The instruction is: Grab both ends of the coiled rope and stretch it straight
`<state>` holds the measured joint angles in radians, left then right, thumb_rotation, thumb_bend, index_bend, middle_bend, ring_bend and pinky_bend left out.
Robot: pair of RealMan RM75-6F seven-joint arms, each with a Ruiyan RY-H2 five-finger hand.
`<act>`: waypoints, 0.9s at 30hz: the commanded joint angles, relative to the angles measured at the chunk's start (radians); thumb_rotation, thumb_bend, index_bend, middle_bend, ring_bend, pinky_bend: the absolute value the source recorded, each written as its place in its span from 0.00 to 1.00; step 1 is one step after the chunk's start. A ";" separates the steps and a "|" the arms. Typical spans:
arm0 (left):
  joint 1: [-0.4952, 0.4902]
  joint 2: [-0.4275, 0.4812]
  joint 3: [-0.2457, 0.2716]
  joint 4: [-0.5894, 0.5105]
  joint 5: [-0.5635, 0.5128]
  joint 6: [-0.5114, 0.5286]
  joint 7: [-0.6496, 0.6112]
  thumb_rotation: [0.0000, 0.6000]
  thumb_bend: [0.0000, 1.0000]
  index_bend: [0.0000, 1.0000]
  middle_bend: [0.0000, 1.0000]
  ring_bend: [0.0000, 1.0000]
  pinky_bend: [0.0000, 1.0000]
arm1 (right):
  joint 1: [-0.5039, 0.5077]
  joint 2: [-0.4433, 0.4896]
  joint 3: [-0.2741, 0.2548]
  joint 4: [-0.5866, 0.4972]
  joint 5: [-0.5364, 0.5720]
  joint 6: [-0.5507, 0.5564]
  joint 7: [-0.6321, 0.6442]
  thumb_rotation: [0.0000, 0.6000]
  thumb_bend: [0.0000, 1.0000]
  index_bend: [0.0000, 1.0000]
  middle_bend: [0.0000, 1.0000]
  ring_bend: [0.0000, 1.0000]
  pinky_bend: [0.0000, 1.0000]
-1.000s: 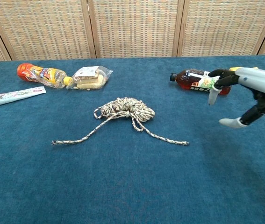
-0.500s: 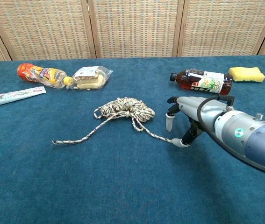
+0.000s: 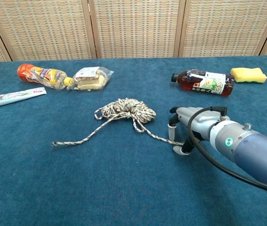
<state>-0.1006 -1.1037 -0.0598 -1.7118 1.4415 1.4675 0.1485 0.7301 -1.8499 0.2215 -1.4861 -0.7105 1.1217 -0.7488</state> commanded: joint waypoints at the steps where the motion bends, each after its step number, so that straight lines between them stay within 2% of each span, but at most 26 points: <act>1: -0.001 -0.001 0.000 0.001 -0.001 -0.002 0.000 1.00 0.00 0.00 0.00 0.00 0.00 | 0.002 -0.001 0.001 0.006 0.007 -0.001 -0.001 1.00 0.35 0.47 0.00 0.00 0.00; 27: -0.003 -0.006 0.001 0.002 -0.005 -0.003 0.012 1.00 0.00 0.00 0.00 0.00 0.00 | 0.009 -0.009 -0.013 0.055 0.024 -0.018 0.004 1.00 0.43 0.59 0.00 0.00 0.00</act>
<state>-0.1037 -1.1098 -0.0593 -1.7095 1.4362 1.4643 0.1601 0.7390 -1.8587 0.2085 -1.4318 -0.6857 1.1037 -0.7457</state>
